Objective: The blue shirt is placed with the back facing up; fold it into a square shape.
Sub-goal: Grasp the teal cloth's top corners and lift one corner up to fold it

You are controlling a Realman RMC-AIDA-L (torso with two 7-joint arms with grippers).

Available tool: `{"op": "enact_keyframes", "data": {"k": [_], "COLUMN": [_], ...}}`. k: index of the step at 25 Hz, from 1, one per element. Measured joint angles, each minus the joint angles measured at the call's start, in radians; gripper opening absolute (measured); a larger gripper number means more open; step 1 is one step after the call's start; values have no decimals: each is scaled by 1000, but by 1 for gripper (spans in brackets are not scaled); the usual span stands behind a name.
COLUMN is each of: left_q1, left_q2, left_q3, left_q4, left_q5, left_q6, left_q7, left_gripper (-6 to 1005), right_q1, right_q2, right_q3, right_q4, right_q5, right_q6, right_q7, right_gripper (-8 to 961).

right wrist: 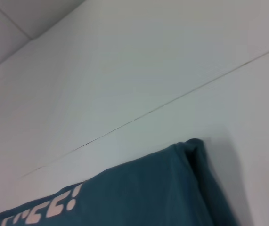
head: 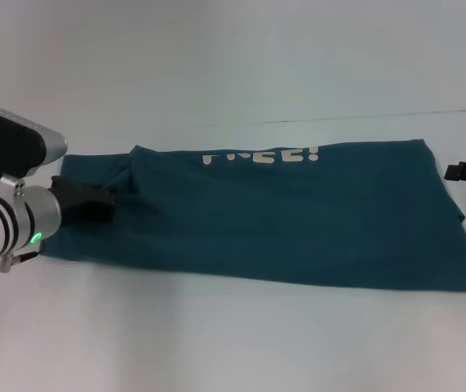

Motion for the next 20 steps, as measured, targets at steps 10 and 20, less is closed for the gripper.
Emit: {"op": "enact_keyframes", "data": {"k": [10, 20], "left_q1": [0, 3], "left_q2": [0, 0], "left_q3": [-2, -7], "left_q4": [11, 11], "left_q5": [-6, -9], "left_q6": [-1, -7], "left_q7": [-1, -2], "left_gripper": [39, 39], "right_q1": [56, 75], "right_q2": [21, 23], "right_q3": [-89, -104], "right_q4": [65, 98], "right_q5": [-1, -3], "right_q6": [141, 184], "right_q7": [-6, -4], "right_gripper": [794, 623]}}
